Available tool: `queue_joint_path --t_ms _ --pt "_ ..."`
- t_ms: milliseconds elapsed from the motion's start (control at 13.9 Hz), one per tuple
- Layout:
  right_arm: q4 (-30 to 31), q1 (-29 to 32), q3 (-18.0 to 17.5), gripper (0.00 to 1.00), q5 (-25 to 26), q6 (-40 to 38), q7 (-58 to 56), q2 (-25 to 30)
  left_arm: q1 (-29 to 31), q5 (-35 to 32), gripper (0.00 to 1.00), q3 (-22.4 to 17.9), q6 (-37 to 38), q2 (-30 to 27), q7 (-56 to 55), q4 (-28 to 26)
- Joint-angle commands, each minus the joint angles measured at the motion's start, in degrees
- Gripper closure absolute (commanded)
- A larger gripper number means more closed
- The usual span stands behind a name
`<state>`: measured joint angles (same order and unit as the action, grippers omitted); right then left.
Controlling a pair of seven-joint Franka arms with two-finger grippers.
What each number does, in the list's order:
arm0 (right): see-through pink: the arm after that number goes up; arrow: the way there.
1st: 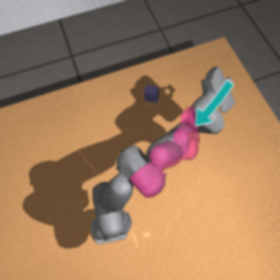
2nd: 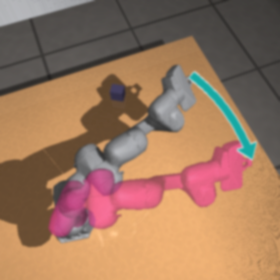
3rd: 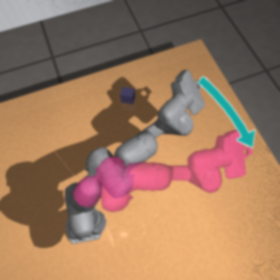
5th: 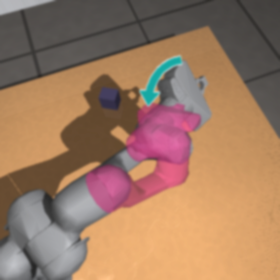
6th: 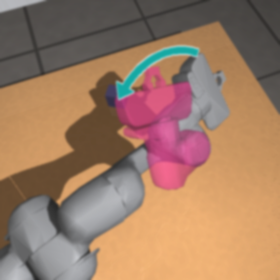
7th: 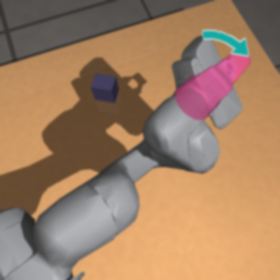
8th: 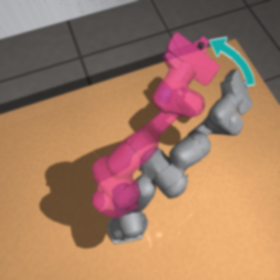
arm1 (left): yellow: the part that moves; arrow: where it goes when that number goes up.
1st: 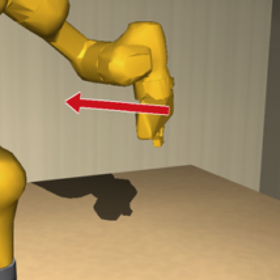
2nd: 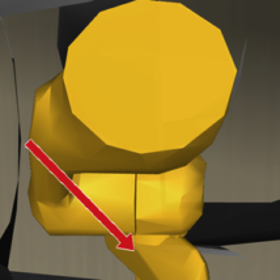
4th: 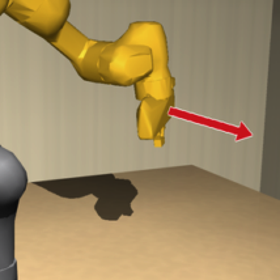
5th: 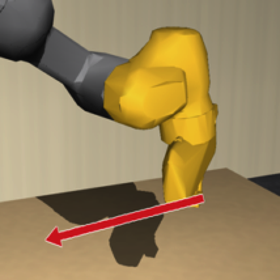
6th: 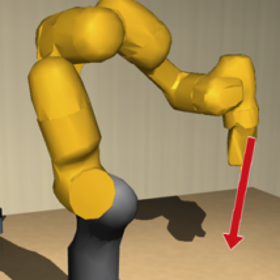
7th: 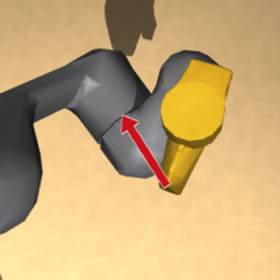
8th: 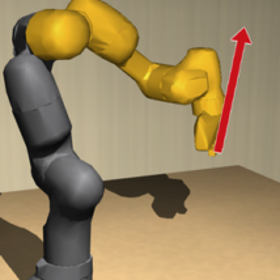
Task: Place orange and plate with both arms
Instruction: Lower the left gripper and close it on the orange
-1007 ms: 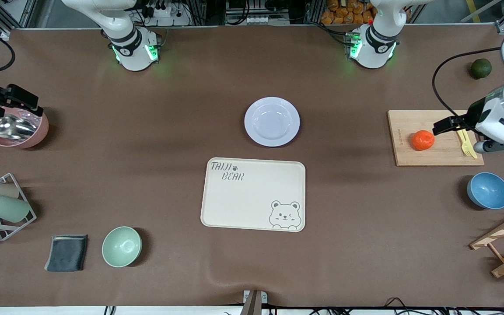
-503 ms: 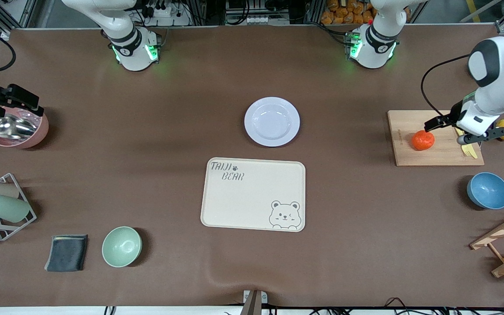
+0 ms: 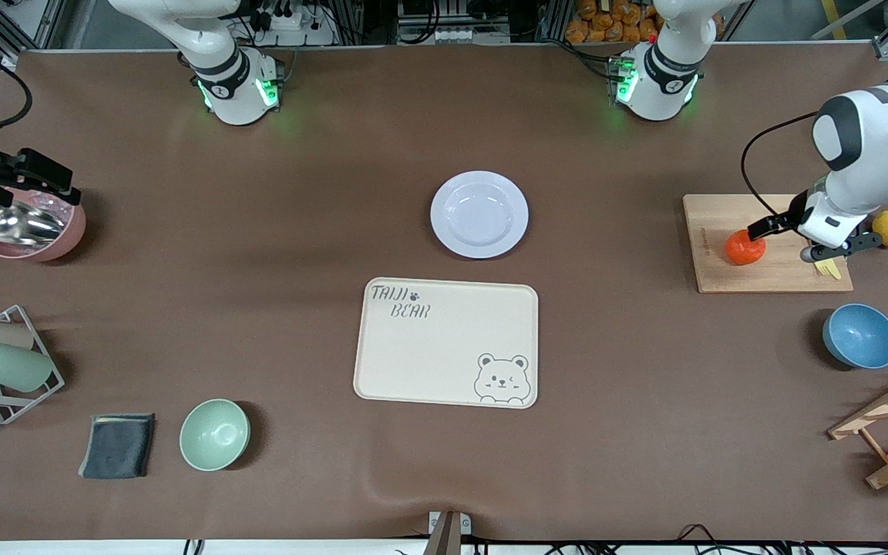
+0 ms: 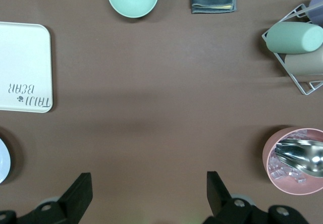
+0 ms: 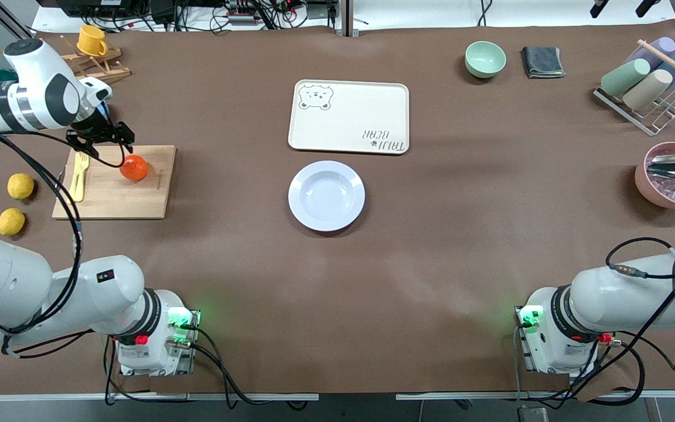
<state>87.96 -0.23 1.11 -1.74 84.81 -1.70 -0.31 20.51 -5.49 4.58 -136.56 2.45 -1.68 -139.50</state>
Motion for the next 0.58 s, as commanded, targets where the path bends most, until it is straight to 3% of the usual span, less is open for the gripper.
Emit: queue_joint_path --t_ms 0,503 --pt "-0.8 -1.7 -0.1 0.00 -0.7 -0.7 0.6 -0.8 1.5 -1.1 0.00 0.6 -3.9 3.2 0.6 0.0" --pt "-0.8 -3.8 -0.1 0.00 -0.9 -0.6 0.5 -2.8 1.5 -1.1 0.00 0.8 -7.4 6.9 0.6 -0.1"
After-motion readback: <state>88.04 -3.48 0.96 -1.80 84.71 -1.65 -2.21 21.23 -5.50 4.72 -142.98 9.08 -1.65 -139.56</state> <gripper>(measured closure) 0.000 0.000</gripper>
